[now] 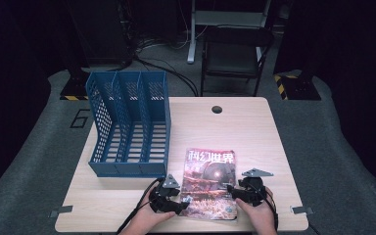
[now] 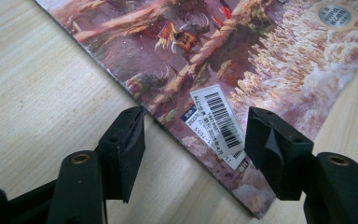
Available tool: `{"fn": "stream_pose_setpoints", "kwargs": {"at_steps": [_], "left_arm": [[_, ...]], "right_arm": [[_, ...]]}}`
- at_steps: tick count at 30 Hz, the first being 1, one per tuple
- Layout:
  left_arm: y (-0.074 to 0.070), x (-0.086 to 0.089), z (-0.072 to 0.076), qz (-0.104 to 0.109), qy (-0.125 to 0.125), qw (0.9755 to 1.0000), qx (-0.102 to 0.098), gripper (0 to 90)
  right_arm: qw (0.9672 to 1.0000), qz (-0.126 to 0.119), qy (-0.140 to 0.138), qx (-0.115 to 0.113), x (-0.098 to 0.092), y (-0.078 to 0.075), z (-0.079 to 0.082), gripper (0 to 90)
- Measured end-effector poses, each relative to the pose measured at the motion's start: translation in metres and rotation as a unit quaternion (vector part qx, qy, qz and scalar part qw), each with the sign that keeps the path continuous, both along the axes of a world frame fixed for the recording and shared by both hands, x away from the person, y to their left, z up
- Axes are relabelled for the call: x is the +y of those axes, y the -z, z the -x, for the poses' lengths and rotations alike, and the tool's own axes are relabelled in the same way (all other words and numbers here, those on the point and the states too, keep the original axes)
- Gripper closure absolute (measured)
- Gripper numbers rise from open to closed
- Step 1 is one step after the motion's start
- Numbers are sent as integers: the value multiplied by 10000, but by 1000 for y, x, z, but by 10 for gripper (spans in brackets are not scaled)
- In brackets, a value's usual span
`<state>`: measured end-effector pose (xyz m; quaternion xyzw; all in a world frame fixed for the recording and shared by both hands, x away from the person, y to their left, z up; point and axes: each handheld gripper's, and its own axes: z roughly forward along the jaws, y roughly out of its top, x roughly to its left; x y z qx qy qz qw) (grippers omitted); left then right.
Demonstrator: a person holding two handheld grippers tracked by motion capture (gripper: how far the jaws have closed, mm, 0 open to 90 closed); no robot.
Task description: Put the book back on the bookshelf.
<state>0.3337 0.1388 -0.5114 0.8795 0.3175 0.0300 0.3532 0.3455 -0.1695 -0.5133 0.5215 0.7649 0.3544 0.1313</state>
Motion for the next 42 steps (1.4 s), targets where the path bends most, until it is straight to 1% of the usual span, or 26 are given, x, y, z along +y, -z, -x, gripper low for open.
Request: {"fn": "stream_pose_setpoints", "kwargs": {"at_steps": [1, 3, 4, 5, 6, 7, 8, 13, 16, 18, 19, 22, 23, 24, 25, 26, 28, 31, 33, 34, 35, 36, 37, 38, 39, 42], "left_arm": [[1, -2, 1, 16, -43, 10000, -58, 383], [1, -3, 2, -53, 59, 9999, -124, 383], [1, -4, 4, -41, 52, 9999, -131, 383], [1, -5, 4, -75, 60, 9997, -210, 383], [1, -6, 5, -103, 101, 9997, -202, 383], [1, -6, 6, -58, 89, 9998, -167, 383], [2, -7, 6, -71, 58, 9997, -205, 382], [1, -8, 8, -94, 53, 9998, -185, 385], [1, -8, 10, -141, 11, 9995, -285, 388], [1, -8, 11, -157, 61, 9996, -222, 389], [1, -8, 12, -163, 38, 9996, -244, 389], [0, -7, 17, -215, 53, 9996, -187, 389], [0, -6, 19, -227, 14, 9995, -216, 389], [-1, -5, 21, -266, 55, 9994, -202, 389], [-2, -4, 24, -300, 108, 9994, -143, 389], [-2, -3, 26, -321, 72, 9993, -200, 388], [-3, -2, 30, -348, 83, 9993, -109, 388], [-3, 0, 32, -373, 67, 9992, -125, 388], [-2, 0, 33, -337, 30, 9993, -147, 388], [-2, 0, 33, -327, 26, 9993, -151, 388], [-2, 1, 32, -349, 89, 9993, -109, 388], [-2, 1, 32, -300, 30, 9994, -144, 387], [-2, 1, 32, -311, 54, 9994, -141, 387], [-1, 1, 33, -294, 52, 9995, -116, 387], [-2, 2, 33, -283, 63, 9995, -98, 387], [-1, 2, 33, -284, 54, 9994, -175, 387]], "right_arm": [[10000, 17, -18, -10, 0, 0, 0, 437], [10000, -10, -35, 15, 4, 1, 0, 437], [10000, -10, -35, 15, 4, 1, 0, 437], [10000, 0, -55, 22, 4, 1, 0, 438], [10000, 1, -59, 13, 5, 1, 0, 439], [10000, 24, -77, -8, 5, 1, -1, 441], [9999, 45, -129, -19, 5, 2, -1, 439], [10000, -10, -76, 18, 6, 2, -1, 447], [10000, -21, -50, 15, 6, 2, 0, 451], [10000, 33, -51, -20, 7, 2, 0, 455], [10000, 39, -31, 11, 8, 1, 0, 461], [10000, -9, -13, 73, 9, 0, 1, 489], [9999, -49, 24, 117, 10, 0, 2, 500], [9998, -75, 38, 172, 10, 0, 3, 507], [9999, -58, -22, 151, 11, 0, 3, 511], [9998, -99, -53, 187, 12, -1, 4, 512], [9996, -53, -122, 229, 15, -1, 6, 514], [9995, -24, -192, 253, 17, -2, 8, 517], [9994, -82, -123, 308, 17, -4, 8, 514], [9996, -151, -71, 238, 16, -3, 6, 485], [9996, -151, -71, 238, 16, -3, 6, 485], [9995, -172, -12, 248, 17, -3, 5, 466], [9994, -206, 89, 276, 19, -3, 4, 450], [9997, -150, 49, 184, 18, -2, 3, 443], [9995, -176, 133, 224, 20, -2, 2, 438], [9996, -159, 163, 177, 21, -1, -1, 440]]}}
